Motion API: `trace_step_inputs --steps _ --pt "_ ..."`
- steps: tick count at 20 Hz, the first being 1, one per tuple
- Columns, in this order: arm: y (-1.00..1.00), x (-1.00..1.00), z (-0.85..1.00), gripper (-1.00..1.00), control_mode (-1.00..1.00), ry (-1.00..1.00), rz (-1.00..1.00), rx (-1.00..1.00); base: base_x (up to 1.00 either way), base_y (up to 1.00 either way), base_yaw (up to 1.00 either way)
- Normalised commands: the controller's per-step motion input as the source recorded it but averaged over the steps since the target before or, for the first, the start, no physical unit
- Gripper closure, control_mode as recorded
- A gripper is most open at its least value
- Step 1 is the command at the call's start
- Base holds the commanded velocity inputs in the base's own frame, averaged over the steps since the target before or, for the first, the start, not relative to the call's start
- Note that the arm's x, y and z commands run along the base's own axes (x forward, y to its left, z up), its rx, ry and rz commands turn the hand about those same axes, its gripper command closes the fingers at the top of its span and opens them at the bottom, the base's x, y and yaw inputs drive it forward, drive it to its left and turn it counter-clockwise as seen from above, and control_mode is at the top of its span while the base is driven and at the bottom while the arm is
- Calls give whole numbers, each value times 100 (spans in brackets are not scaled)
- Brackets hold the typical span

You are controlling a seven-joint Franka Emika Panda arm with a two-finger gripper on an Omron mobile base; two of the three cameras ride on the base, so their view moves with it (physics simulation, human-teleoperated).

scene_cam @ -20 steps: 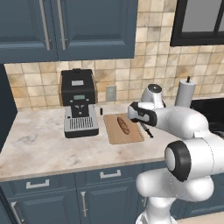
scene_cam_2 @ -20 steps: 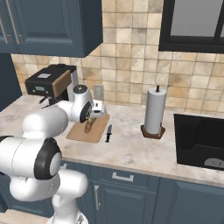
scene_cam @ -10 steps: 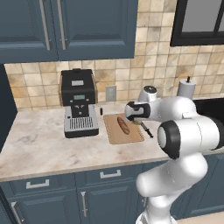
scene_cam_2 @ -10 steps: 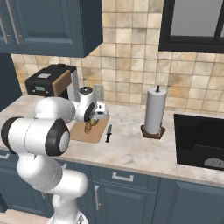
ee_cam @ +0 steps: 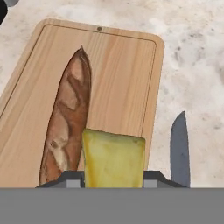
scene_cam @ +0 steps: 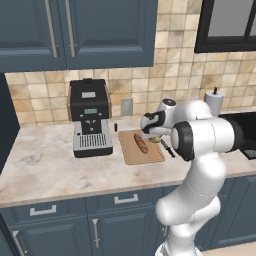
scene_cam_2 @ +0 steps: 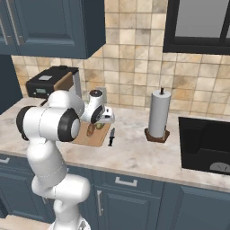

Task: Retrieve the sausage and cheese from the fridge and place them on the cutting board on the counter.

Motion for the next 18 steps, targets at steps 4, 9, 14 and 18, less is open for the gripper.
trace_step_inputs --steps 4,9,14,18 --pt "0 19 -27 100 -100 1 0 0 0 0 0" --pt "0 12 -27 100 -100 0 0 0 0 0 0" --pt "2 16 -26 100 -100 0 0 0 0 0 0" --pt "3 31 -10 100 -100 0 0 0 0 0 0"
